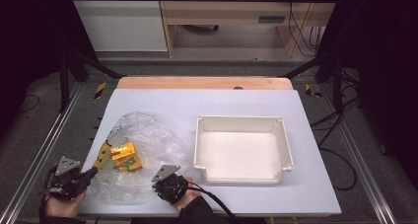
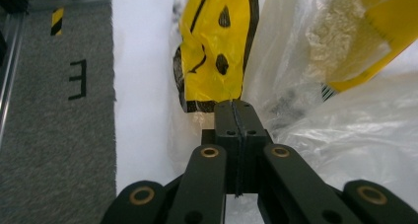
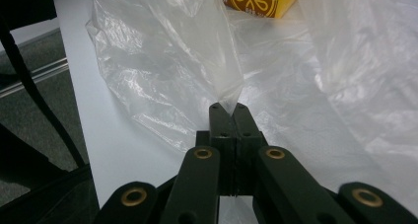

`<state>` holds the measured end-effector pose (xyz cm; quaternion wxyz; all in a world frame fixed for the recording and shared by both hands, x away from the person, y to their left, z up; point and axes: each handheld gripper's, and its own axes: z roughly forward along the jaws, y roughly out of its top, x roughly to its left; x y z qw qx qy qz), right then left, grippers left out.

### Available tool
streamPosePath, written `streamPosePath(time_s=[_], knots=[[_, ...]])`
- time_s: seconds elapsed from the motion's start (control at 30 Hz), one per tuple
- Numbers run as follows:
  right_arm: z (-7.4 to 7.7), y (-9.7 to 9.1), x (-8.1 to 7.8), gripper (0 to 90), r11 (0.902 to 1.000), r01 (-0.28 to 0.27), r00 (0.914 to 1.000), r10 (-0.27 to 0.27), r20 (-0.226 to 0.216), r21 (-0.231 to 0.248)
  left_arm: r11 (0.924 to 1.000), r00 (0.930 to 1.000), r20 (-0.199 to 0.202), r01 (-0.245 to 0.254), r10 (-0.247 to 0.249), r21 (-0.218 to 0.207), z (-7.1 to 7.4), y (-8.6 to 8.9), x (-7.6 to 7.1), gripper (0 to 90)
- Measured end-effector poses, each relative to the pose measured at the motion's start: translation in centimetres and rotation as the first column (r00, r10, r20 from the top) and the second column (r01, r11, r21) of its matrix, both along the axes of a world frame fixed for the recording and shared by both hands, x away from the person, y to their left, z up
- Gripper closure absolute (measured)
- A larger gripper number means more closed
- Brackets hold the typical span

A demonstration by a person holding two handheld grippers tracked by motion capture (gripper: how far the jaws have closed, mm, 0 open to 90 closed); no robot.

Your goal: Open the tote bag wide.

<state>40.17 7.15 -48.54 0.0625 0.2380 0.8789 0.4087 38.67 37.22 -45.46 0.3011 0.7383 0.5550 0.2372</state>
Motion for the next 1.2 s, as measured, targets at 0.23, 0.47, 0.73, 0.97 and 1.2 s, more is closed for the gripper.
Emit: streamPosePath(time_s=[0.23,0.47,0.73,0.97,1.2], knots=[[0.0,-0.4,0.0,90.0,0.9997,0.022,0.9997,-0.022,-0.013,0.004,0.9986,0.9986,-0.052,-0.007,0.009,0.052,-1.0,0.1,0.8,89.7],[1.1,-1.0,-0.3,72.0,0.9962,0.004,1.0000,-0.005,0.008,0.087,0.9979,0.9980,-0.064,0.006,-0.002,0.064,-1.2,0.0,1.0,89.6],[5.6,-2.4,0.1,62.8,0.9726,0.038,0.9917,-0.065,0.110,0.229,0.9983,0.9981,-0.061,0.010,-0.006,0.057,-1.2,0.1,1.0,89.5],[4.3,-0.9,1.8,55.7,0.9744,0.154,0.9785,-0.174,0.112,0.164,0.9998,0.9999,0.001,0.014,-0.014,0.017,-0.4,0.4,0.4,86.0],[2.0,0.7,2.5,61.5,0.9815,0.176,0.9790,-0.183,0.090,0.075,0.9988,0.9944,0.105,-0.011,0.016,-0.047,1.2,0.8,-0.6,76.9]])
